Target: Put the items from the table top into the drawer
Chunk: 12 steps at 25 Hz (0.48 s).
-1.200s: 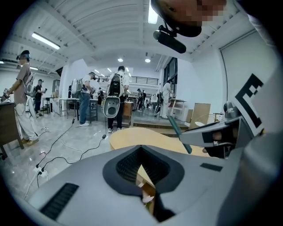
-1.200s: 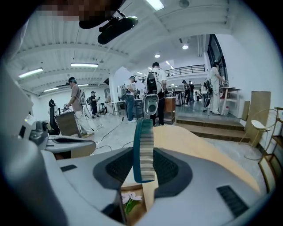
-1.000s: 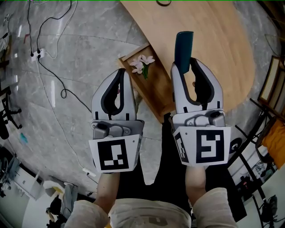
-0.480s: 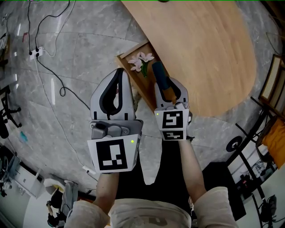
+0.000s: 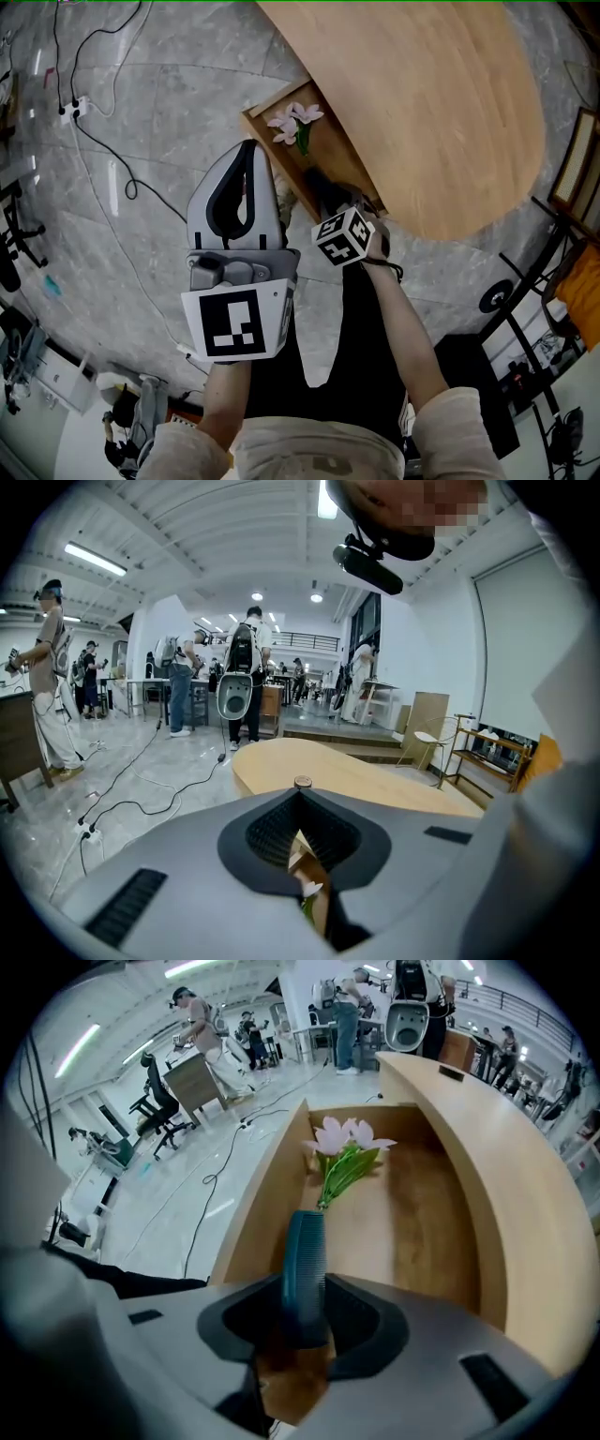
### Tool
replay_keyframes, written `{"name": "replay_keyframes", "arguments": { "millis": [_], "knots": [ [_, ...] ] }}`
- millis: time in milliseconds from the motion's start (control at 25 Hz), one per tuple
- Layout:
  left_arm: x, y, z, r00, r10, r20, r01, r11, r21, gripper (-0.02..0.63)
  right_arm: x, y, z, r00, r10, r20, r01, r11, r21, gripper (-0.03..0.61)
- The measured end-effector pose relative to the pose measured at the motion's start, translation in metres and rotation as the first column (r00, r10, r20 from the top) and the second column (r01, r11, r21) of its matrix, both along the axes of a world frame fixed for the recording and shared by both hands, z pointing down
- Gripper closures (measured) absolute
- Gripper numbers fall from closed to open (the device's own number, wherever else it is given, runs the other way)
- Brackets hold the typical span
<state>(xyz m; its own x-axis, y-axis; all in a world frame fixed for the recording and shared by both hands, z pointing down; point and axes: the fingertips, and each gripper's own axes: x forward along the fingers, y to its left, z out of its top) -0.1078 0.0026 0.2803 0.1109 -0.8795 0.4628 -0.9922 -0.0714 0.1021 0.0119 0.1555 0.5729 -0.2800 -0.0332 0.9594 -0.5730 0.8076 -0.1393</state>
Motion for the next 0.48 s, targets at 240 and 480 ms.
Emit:
{"name": "replay_keyframes", "arguments": {
  "millis": [240,480],
  "knots": [
    [0.002,-0.001,0.002,1.000,0.004,0.000,-0.004,1.000,-0.004,0.607,0.002,0.010,0.021,0.996,-0.061,-0.059,0.056,0.996,-0.072,0.428],
    [0.002,-0.003,0.004,1.000,-0.009,-0.008,0.009,1.000,-0.004,0.607,-0.001,0.012,0.029,0.998,-0.005,-0.066,-0.002,0.994,-0.114,0.428]
  ]
}}
